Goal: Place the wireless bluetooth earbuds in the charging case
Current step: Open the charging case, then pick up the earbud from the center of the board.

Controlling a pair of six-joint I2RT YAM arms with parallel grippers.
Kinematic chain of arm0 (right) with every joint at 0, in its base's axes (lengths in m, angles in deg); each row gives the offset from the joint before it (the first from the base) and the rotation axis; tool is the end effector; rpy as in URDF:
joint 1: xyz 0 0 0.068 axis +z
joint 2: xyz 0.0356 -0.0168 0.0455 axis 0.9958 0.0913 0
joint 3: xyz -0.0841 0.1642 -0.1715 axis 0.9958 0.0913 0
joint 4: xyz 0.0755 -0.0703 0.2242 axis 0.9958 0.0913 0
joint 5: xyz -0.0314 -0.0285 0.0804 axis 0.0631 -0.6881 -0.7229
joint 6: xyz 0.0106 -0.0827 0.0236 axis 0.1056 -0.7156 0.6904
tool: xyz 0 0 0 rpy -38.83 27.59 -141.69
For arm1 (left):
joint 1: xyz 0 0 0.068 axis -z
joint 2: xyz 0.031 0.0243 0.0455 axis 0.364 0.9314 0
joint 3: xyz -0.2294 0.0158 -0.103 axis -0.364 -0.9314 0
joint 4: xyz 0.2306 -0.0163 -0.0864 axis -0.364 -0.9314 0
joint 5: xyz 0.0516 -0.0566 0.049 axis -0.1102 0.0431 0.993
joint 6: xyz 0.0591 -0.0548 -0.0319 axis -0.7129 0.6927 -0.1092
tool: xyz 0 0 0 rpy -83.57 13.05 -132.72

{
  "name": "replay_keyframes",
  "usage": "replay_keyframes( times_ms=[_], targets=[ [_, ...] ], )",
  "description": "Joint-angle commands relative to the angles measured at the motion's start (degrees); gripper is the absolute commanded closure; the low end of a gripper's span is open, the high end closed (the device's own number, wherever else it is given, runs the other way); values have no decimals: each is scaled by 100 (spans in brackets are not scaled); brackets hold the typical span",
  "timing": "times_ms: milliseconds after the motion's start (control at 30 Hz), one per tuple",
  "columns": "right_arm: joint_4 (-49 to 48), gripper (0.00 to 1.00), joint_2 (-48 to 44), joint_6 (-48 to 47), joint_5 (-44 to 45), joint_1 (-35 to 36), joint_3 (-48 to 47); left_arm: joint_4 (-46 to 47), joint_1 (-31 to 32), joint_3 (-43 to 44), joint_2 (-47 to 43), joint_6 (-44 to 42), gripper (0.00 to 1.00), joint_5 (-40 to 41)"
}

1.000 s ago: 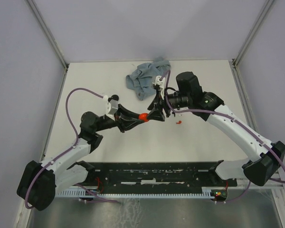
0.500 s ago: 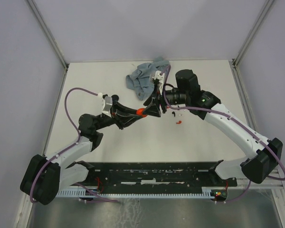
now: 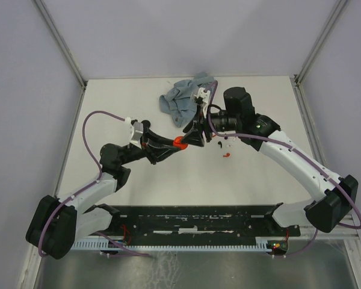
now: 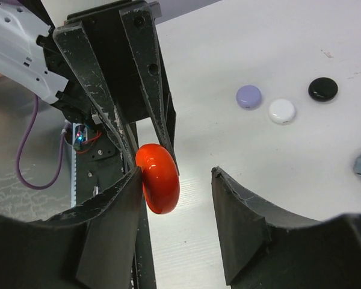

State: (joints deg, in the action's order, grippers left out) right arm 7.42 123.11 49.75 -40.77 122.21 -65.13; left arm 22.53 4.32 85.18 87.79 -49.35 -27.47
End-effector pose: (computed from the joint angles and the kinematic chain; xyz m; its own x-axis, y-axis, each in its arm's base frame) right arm 0.2234 0.2370 0.3562 -0.3221 -0.2188 -0.9211 -0.9386 0.2011 0.2804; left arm 0.1865 -0.1549 0.2877 -0.0995 -0.3092 -0.9458 0.9780 0.1448 -0.1502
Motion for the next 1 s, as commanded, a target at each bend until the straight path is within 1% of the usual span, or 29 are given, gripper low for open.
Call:
replay_keyframes(
  times_ms=[0, 233, 300, 367, 433, 533, 600, 667, 700, 733, 800, 867, 967],
  targets=[
    [-324, 43, 18, 73, 544, -127, -309, 280, 33, 202, -79, -44, 97, -462],
    [-131, 41, 119, 187, 664, -144, -503, 135, 32, 218, -136, -154, 97, -540],
    [-49, 40, 129, 226, 730, -149, -580, -8, 32, 232, -179, -293, 97, -536],
    [82, 39, 118, 290, 894, -149, -662, -345, 31, 259, -275, -592, 97, -558],
    [298, 33, 90, 346, 1198, -150, -746, -809, 34, 281, -442, -987, 97, -511],
    [652, 26, 5, 474, 1834, -144, -740, -1988, 31, 447, -766, -1893, 97, -280],
    [758, 25, -81, 479, 2116, -149, -600, -2782, 28, 577, -969, -2465, 97, -21],
    [589, 23, -251, 392, 2328, -150, -202, -3203, 33, 619, -1131, -2842, 97, 270],
    [512, 21, -403, 475, 2599, -148, -14, -3242, 35, 555, -1199, -3003, 97, 382],
    [492, 16, -494, 674, 2998, -150, 156, -3212, 35, 485, -1286, -3136, 97, 487],
    [773, 8, -577, 785, 3563, -158, 252, -3124, 34, 324, -1387, -3375, 97, 682],
    [1289, 6, -512, 757, 3855, -165, 200, -3111, 29, 221, -1507, -3522, 97, 861],
    [1864, 6, -313, 1065, 4345, -170, 240, -3199, 29, 138, -1605, -3609, 97, 1116]
  ],
)
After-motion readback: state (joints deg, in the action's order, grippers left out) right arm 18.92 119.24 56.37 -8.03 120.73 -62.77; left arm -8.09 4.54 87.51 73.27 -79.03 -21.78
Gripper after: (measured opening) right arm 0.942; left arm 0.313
